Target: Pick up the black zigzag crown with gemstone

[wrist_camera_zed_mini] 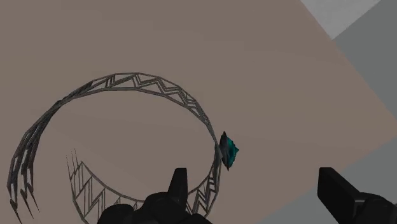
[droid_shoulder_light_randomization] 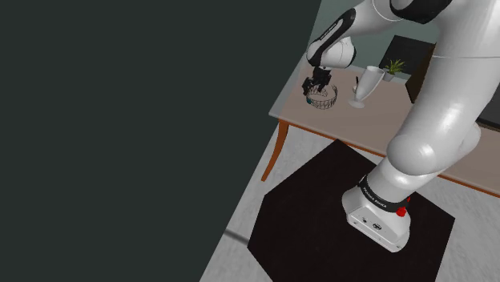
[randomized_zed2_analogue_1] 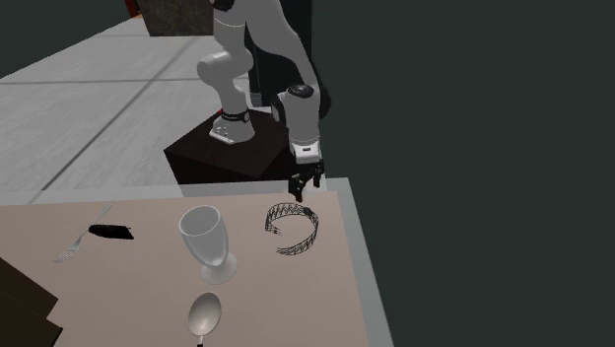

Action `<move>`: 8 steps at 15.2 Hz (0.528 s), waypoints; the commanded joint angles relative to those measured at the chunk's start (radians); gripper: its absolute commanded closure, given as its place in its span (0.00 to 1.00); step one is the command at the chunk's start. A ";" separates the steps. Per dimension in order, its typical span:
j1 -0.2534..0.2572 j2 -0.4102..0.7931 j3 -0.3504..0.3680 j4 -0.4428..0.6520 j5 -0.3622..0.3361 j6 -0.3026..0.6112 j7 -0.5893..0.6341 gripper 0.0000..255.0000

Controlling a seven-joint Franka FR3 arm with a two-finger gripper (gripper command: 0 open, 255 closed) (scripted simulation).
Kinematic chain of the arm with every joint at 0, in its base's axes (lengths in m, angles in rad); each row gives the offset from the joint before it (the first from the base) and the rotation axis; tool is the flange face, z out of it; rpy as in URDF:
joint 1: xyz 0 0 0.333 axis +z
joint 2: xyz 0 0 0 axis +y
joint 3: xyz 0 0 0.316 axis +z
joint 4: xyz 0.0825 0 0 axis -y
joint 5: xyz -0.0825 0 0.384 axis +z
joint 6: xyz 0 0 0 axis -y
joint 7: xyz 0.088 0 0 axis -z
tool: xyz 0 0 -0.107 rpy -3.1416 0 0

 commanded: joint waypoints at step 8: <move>-0.072 0.174 0.060 0.089 0.083 0.082 -0.060 0.00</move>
